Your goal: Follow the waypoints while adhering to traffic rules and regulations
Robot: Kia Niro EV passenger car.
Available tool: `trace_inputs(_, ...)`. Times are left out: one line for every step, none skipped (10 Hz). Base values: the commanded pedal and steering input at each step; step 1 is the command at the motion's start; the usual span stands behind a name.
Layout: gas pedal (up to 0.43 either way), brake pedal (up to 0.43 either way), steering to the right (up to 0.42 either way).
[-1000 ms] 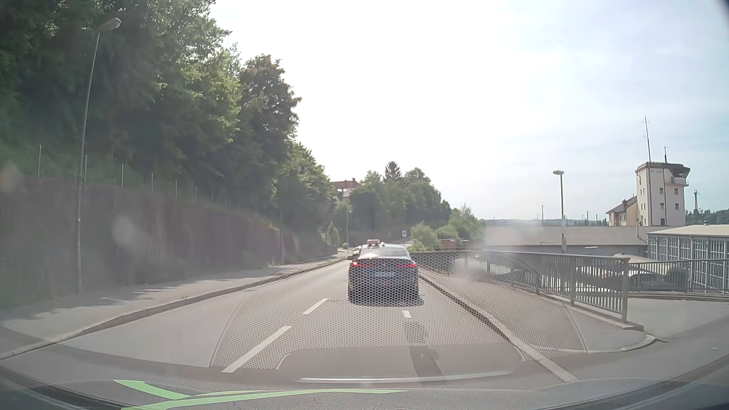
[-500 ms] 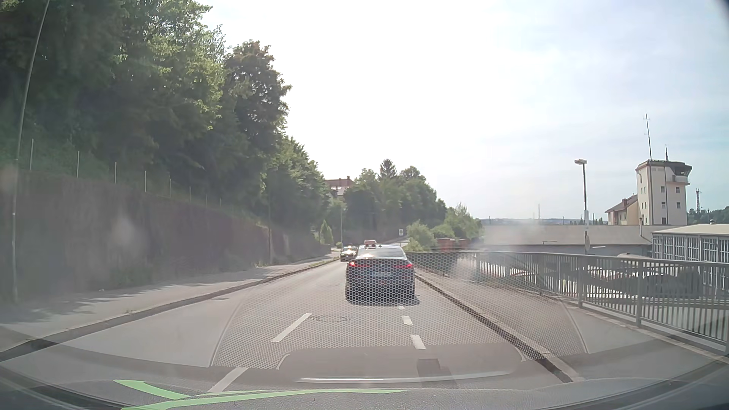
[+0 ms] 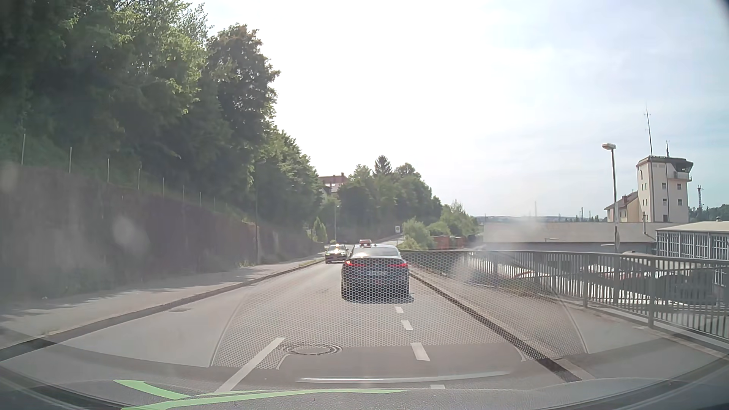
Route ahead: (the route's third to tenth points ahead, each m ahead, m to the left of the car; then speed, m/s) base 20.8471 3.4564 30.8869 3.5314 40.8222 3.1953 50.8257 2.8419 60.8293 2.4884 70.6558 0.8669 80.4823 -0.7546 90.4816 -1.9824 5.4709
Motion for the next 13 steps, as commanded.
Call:
trace_inputs(0.028, 0.0, 0.016)
trace_inputs(0.028, 0.0, 0.015)
trace_inputs(0.028, 0.0, 0.015)
trace_inputs(0.028, 0.0, 0.015)
trace_inputs(0.028, 0.0, 0.012)
trace_inputs(0.039, 0.0, 0.011)
trace_inputs(0.039, 0.0, 0.009)
trace_inputs(0.039, 0.0, 0.007)
trace_inputs(0.047, 0.0, 0.007)
trace_inputs(0.047, 0.0, 0.007)
trace_inputs(0.059, 0.0, 0.003)
trace_inputs(0.059, 0.0, 0.0)
trace_inputs(0.059, 0.0, 0.0)
